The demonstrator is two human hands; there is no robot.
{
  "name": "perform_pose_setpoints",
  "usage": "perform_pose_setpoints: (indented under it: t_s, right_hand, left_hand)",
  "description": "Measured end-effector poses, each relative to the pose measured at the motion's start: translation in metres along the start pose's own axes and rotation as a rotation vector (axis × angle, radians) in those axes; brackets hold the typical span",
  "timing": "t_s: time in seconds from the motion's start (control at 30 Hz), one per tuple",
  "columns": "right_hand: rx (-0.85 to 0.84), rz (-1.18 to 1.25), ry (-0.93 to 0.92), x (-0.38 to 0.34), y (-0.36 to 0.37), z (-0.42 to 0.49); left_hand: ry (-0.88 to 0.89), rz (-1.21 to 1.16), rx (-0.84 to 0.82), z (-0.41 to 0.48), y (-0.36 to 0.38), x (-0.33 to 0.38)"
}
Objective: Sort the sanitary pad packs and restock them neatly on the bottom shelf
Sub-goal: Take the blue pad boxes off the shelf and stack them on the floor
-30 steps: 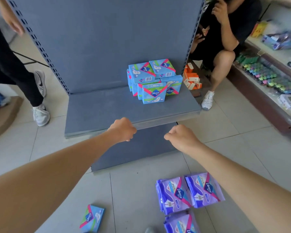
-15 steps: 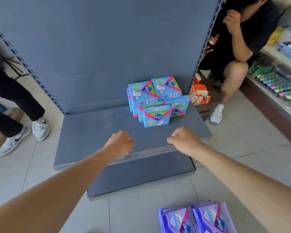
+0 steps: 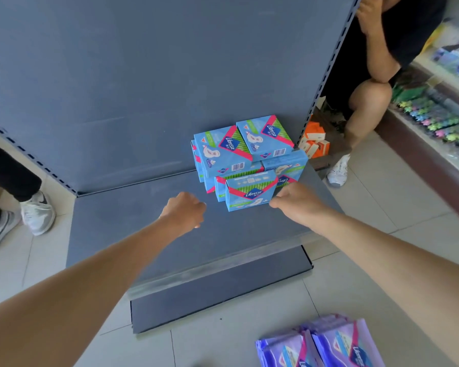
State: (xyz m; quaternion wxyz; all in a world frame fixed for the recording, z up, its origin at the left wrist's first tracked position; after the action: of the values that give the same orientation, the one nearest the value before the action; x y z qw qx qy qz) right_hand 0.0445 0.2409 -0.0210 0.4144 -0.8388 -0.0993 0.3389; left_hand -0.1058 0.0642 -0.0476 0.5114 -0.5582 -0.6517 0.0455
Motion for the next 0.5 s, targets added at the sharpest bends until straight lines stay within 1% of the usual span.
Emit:
perform_pose_setpoints:
  t_s: [0.13, 0.27, 0.33, 0.43, 0.5]
  right_hand:
    - [0.039, 0.027, 0.033, -0.017, -0.008, 0.019]
    - [0.096, 0.073, 0.046, -0.035, -0.02, 0.029]
    - [0.104, 0.063, 0.033, -0.044, -0.025, 0.032]
    - [0.12, 0.055, 0.011, -0.052, -0.032, 0.041]
    - [0.167, 0.06, -0.001, -0.054, -0.039, 0.051]
  left_hand:
    - [-0.035, -0.029, -0.01, 0.027, -0.022, 0.009]
    - [-0.082, -0.206, 0.055, 0.048, -0.045, 0.022]
    - [-0.104, -0.277, 0.081, 0.054, -0.049, 0.025]
    - [-0.15, -0.334, 0.071, 0.063, -0.047, 0.033]
    - [-0.175, -0.363, 0.057, 0.072, -0.045, 0.036]
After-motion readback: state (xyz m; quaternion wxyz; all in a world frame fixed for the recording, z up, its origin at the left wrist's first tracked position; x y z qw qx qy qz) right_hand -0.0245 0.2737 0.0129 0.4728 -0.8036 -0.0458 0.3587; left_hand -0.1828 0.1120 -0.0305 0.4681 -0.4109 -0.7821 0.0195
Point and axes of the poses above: each hand's wrist, its own z-axis towards the middle knuckle, its own y-axis out of the palm, x = y × z, the point moved 3 cm from there along z, towards the middle knuckle, and after that the axes turned 5 degrees about -z, right-handed, at the moved point
